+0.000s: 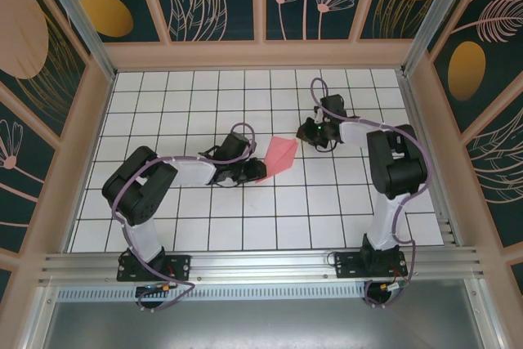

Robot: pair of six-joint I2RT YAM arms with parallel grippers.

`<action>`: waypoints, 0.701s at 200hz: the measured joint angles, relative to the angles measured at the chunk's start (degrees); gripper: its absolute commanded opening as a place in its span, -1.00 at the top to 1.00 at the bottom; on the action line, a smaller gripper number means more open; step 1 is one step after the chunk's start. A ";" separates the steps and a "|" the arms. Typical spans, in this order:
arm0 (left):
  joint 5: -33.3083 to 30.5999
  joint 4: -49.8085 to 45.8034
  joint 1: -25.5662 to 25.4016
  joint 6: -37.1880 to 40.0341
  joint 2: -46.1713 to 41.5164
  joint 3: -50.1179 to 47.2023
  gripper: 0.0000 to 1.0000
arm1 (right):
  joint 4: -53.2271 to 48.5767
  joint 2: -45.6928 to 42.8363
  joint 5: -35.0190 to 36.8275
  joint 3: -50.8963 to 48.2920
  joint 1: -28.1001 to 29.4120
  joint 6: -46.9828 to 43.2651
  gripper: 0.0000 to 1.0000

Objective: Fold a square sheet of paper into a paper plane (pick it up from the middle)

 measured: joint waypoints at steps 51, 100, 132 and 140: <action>-4.96 -2.34 0.00 1.99 -8.20 4.26 -0.43 | 3.45 -13.51 0.11 -11.67 2.58 6.84 0.10; -15.54 -3.06 0.72 3.19 -11.41 4.13 -0.94 | 4.68 -14.84 1.88 -13.99 9.03 14.53 0.15; -17.94 -2.89 2.14 3.13 -11.58 2.45 -0.97 | 5.86 -13.35 4.00 -13.88 10.62 19.12 0.22; -18.05 -2.71 2.51 2.99 -11.63 1.84 -0.97 | 5.81 -12.52 4.50 -13.68 10.62 19.91 0.23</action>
